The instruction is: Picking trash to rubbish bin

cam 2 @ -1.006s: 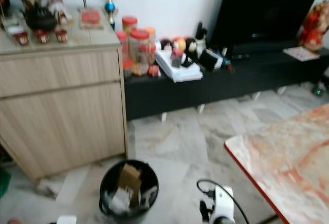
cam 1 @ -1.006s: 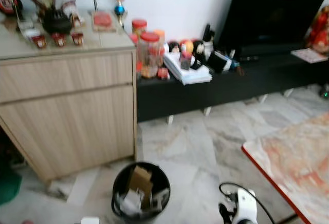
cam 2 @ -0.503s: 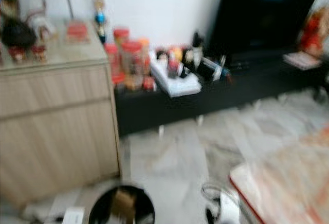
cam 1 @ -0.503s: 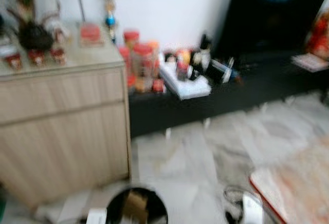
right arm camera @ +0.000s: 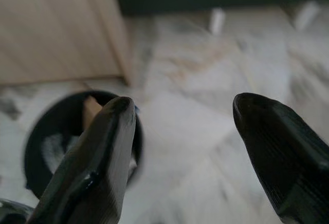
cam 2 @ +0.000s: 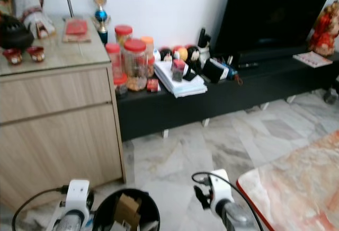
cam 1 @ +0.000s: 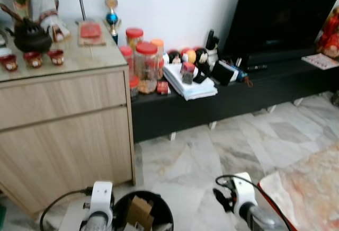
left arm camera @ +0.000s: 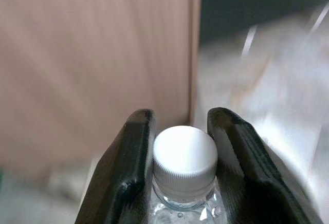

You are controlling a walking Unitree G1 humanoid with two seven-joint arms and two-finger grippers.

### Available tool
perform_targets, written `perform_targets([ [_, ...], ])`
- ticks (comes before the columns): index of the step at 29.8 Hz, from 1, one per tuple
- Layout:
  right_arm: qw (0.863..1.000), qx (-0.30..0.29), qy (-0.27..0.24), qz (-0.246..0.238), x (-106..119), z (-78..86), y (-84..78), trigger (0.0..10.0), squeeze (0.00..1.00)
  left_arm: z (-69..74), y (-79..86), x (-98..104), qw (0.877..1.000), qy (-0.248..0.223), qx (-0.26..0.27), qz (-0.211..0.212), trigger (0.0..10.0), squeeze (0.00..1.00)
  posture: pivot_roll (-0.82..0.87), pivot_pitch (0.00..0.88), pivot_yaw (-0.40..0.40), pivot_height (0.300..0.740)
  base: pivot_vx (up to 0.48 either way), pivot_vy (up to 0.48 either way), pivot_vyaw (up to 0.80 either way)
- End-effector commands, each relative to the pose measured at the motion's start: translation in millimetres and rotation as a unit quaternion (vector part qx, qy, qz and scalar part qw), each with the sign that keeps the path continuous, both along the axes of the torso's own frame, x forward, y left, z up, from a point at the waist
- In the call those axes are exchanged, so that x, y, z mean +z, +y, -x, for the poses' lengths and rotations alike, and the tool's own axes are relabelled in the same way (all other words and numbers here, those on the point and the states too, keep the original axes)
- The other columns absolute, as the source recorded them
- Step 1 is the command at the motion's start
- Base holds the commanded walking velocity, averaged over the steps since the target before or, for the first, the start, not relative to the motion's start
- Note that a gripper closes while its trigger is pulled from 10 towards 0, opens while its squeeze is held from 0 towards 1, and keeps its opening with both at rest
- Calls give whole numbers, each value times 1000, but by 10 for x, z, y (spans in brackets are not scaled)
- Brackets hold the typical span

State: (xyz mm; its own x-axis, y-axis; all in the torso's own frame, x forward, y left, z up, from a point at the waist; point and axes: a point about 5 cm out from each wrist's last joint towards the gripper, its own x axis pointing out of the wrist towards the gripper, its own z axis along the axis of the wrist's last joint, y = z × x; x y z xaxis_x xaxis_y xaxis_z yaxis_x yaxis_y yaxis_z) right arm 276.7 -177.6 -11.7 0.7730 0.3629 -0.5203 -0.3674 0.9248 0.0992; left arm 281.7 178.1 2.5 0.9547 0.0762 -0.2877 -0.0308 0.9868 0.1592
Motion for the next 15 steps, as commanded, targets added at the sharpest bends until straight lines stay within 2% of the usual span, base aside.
perform_targets([
  [1, 999, 31, -11, -9, 81, -72, 57, 10000, 0, -109, -130, 119, 999, -30, -29, 0, 10000, 0, -9, 28, -104, 740, 0, 0, 0],
  [3, 997, 69, -20, -13, 146, -131, 166, 10000, 0, -217, -220, 230, 997, -50, -49, -8, 10000, 0, -9, 28, -104, 740, 0, 0, 0],
  [7, 993, 107, -36, -22, 243, -207, 309, 10000, 0, -326, -358, 338, 995, -65, -68, 10, 10000, 0, -11, 35, -106, 740, 0, 0, 0],
  [11, 990, 124, -53, -32, 346, -281, 404, 10000, 0, -371, -553, 384, 991, -66, -113, 33, 10000, 0, -18, 42, -105, 740, 0, 0, 0],
  [15, 988, 129, -67, -43, 418, -323, 435, 10000, 0, -357, -716, 376, 986, -58, -150, 48, 10000, 0, -20, 42, -100, 740, 0, 0, 0],
])
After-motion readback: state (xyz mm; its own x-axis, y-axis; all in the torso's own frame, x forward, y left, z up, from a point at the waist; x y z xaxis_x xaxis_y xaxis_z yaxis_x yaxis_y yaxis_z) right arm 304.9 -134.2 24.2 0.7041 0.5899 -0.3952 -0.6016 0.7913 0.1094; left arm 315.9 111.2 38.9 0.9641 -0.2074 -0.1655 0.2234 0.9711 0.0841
